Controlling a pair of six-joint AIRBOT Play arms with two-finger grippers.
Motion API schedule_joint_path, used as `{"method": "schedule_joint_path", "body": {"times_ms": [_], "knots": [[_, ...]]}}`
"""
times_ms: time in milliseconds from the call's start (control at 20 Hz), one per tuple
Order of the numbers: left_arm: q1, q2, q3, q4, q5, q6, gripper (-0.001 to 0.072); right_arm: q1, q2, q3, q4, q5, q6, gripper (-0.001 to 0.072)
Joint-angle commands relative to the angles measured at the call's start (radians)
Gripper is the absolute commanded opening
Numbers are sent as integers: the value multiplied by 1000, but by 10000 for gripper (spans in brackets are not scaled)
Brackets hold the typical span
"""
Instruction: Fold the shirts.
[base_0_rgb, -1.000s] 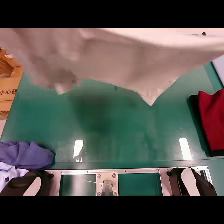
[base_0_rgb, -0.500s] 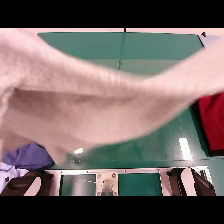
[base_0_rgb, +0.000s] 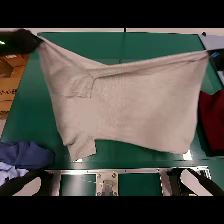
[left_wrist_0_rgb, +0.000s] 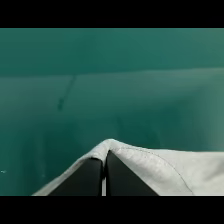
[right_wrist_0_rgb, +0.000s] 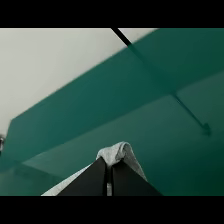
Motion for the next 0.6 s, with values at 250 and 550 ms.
{"method": "schedule_joint_path", "body": {"times_ms": [250,550], "knots": [[0,-512,-81,-371,315,200,22,115,-669,145,42,-197,-83,8],[3,-551,-68,-348,381,214,22,113,-792,314,65,-87,-83,9]]}}
